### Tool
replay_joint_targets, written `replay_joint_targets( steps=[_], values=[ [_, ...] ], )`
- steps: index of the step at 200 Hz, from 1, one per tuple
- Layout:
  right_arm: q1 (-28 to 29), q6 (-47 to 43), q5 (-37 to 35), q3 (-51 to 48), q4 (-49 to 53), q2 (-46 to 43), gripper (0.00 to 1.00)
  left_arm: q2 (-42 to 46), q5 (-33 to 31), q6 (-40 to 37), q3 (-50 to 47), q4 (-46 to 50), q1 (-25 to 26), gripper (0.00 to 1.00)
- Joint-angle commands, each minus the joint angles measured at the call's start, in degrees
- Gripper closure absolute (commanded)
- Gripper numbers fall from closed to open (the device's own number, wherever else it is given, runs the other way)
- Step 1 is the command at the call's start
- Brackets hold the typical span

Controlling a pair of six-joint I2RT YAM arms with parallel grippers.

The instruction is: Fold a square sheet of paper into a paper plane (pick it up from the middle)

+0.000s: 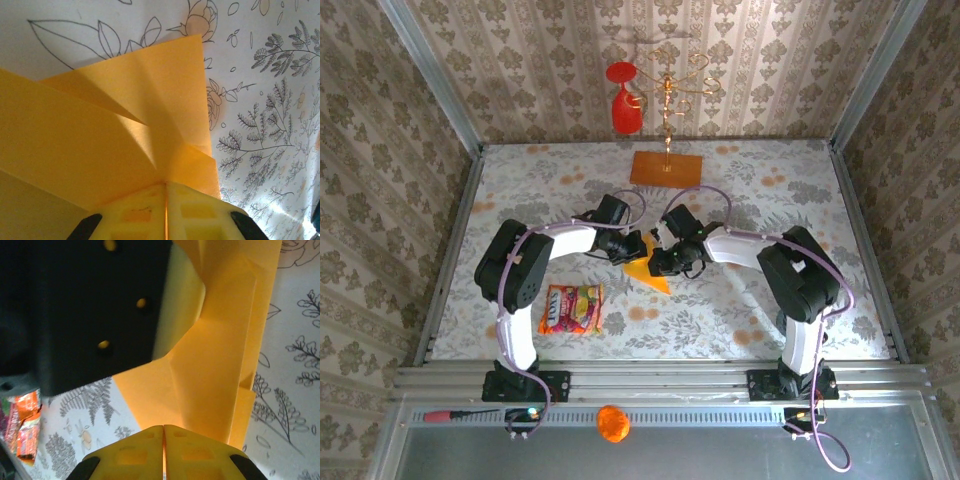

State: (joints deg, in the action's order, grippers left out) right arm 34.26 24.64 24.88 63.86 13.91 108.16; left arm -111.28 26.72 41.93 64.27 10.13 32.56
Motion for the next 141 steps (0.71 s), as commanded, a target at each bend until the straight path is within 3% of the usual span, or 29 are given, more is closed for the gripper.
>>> replay_joint_targets(
  steps=[1, 79, 141],
  values=[
    [-0.20, 0.21, 0.96, 2.09, 1.15, 1.84, 0.91, -2.88, -5.11, -1.53, -0.15, 6.98, -0.21, 0.91],
    [-0.27, -1.48, -3.32, 0.50, 3.29, 3.34, 0.93, -5.51, -9.59, -0.79, 3.49, 13.15, 0.48, 0.91],
    [-0.31, -4.72, -1.55, -3.48, 6.33, 0.38, 0.93, -7.60, -12.72, -0.85, 5.22, 16.88, 0.58, 0.91]
  ],
)
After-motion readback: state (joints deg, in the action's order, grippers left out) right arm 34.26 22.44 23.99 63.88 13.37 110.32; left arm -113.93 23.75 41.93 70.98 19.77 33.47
